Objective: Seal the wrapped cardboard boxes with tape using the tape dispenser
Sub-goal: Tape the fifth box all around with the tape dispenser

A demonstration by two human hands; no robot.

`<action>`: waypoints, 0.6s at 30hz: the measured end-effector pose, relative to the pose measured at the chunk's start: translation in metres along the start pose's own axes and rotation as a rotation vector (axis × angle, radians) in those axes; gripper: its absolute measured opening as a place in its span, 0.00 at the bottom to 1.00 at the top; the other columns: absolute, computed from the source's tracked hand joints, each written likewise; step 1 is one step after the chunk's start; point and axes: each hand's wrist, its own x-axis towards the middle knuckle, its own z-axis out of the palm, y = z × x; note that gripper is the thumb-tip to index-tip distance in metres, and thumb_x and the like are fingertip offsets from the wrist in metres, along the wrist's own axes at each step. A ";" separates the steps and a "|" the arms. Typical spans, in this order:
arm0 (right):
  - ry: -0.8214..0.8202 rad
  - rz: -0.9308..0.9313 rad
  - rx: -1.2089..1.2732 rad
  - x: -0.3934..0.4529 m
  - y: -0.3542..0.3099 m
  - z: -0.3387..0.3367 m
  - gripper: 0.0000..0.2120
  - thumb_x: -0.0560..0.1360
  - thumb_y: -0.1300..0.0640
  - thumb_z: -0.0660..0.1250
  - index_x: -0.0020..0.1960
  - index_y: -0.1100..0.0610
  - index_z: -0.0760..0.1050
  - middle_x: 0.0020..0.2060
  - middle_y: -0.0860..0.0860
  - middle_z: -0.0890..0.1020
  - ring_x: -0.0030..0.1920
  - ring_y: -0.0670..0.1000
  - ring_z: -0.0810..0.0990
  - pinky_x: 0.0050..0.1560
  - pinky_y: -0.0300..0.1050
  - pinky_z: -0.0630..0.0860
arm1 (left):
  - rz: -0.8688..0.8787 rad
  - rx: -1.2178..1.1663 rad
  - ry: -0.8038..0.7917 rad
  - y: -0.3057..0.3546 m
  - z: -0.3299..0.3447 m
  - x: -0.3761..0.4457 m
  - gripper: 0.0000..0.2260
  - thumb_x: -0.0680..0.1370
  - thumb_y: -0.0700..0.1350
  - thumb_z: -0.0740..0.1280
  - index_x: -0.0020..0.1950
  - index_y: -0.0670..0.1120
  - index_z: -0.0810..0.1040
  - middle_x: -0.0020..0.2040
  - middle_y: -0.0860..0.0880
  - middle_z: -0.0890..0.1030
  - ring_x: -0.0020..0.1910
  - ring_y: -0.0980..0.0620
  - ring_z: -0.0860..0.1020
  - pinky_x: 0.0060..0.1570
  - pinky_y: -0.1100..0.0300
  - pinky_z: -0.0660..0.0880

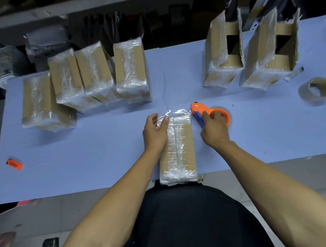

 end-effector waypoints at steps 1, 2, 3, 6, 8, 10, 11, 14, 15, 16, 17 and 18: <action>0.079 -0.002 0.150 -0.002 -0.005 -0.002 0.22 0.77 0.64 0.59 0.71 0.60 0.69 0.59 0.64 0.74 0.56 0.62 0.73 0.50 0.49 0.67 | -0.005 -0.026 0.022 -0.001 0.000 0.000 0.18 0.78 0.54 0.70 0.66 0.50 0.76 0.62 0.53 0.79 0.60 0.56 0.76 0.53 0.70 0.70; 0.118 0.000 0.372 -0.005 -0.012 -0.005 0.16 0.79 0.62 0.59 0.64 0.58 0.76 0.56 0.60 0.79 0.55 0.60 0.76 0.51 0.48 0.68 | -0.021 -0.070 0.021 -0.002 -0.001 -0.001 0.16 0.78 0.53 0.70 0.63 0.49 0.78 0.59 0.53 0.81 0.59 0.54 0.78 0.55 0.66 0.74; 0.101 0.006 0.617 -0.008 -0.022 -0.009 0.12 0.80 0.60 0.59 0.56 0.52 0.80 0.51 0.53 0.82 0.52 0.56 0.78 0.51 0.47 0.70 | -0.041 -0.118 0.007 -0.001 0.000 -0.001 0.13 0.78 0.52 0.70 0.60 0.48 0.80 0.56 0.52 0.83 0.57 0.51 0.81 0.57 0.59 0.77; 0.047 0.091 0.957 -0.020 -0.051 -0.015 0.09 0.79 0.53 0.64 0.41 0.49 0.78 0.36 0.42 0.80 0.38 0.45 0.75 0.45 0.45 0.71 | -0.044 -0.207 -0.004 0.005 -0.002 -0.007 0.06 0.78 0.50 0.69 0.51 0.50 0.83 0.49 0.49 0.85 0.49 0.48 0.82 0.59 0.43 0.79; 0.161 0.114 0.974 -0.022 -0.061 -0.019 0.08 0.77 0.51 0.67 0.42 0.53 0.78 0.36 0.44 0.81 0.38 0.45 0.76 0.45 0.45 0.73 | 0.011 -0.243 0.000 0.017 -0.006 -0.010 0.04 0.75 0.52 0.69 0.45 0.55 0.83 0.44 0.55 0.84 0.45 0.52 0.81 0.58 0.44 0.79; 0.296 0.096 1.004 -0.019 -0.069 -0.031 0.07 0.76 0.50 0.68 0.43 0.53 0.79 0.40 0.46 0.83 0.42 0.46 0.80 0.47 0.45 0.75 | 0.083 -0.308 0.021 0.037 -0.010 -0.011 0.03 0.73 0.52 0.69 0.42 0.58 0.83 0.45 0.60 0.84 0.47 0.55 0.82 0.58 0.48 0.79; 0.352 0.080 1.046 -0.017 -0.073 -0.038 0.06 0.75 0.51 0.69 0.43 0.52 0.80 0.41 0.47 0.84 0.44 0.46 0.81 0.48 0.44 0.76 | 0.124 -0.359 0.032 0.046 -0.012 -0.010 0.03 0.73 0.51 0.70 0.43 0.58 0.84 0.50 0.59 0.85 0.52 0.56 0.82 0.60 0.52 0.79; 0.477 0.031 1.180 -0.016 -0.086 -0.055 0.04 0.74 0.57 0.70 0.43 0.49 0.81 0.44 0.49 0.85 0.46 0.45 0.82 0.50 0.40 0.77 | 0.259 -0.473 0.046 0.063 -0.013 -0.011 0.05 0.77 0.44 0.70 0.44 0.54 0.83 0.60 0.57 0.83 0.63 0.57 0.79 0.62 0.62 0.75; 0.497 0.022 1.190 -0.016 -0.087 -0.056 0.04 0.74 0.59 0.71 0.44 0.50 0.81 0.46 0.50 0.85 0.47 0.45 0.82 0.52 0.40 0.77 | 0.297 -0.463 0.049 0.063 -0.013 -0.013 0.06 0.78 0.42 0.69 0.44 0.53 0.81 0.61 0.57 0.82 0.65 0.58 0.78 0.61 0.65 0.74; 0.503 0.023 1.172 -0.019 -0.086 -0.054 0.03 0.75 0.60 0.71 0.46 0.53 0.81 0.48 0.51 0.84 0.49 0.46 0.82 0.53 0.41 0.77 | 0.327 -0.432 0.054 0.060 -0.012 -0.015 0.07 0.79 0.42 0.69 0.45 0.53 0.80 0.63 0.56 0.81 0.65 0.60 0.77 0.60 0.67 0.72; 0.508 0.029 1.150 -0.021 -0.085 -0.052 0.02 0.75 0.60 0.71 0.47 0.55 0.82 0.49 0.51 0.84 0.51 0.48 0.82 0.54 0.41 0.77 | 0.352 -0.398 0.055 0.057 -0.012 -0.017 0.07 0.80 0.42 0.69 0.45 0.53 0.79 0.64 0.55 0.80 0.64 0.62 0.76 0.58 0.70 0.71; 0.516 0.034 1.133 -0.024 -0.084 -0.051 0.01 0.75 0.60 0.71 0.47 0.56 0.82 0.49 0.51 0.84 0.51 0.48 0.82 0.55 0.41 0.77 | 0.376 -0.373 0.057 0.054 -0.012 -0.019 0.06 0.80 0.42 0.69 0.45 0.53 0.79 0.64 0.55 0.79 0.63 0.64 0.76 0.57 0.71 0.71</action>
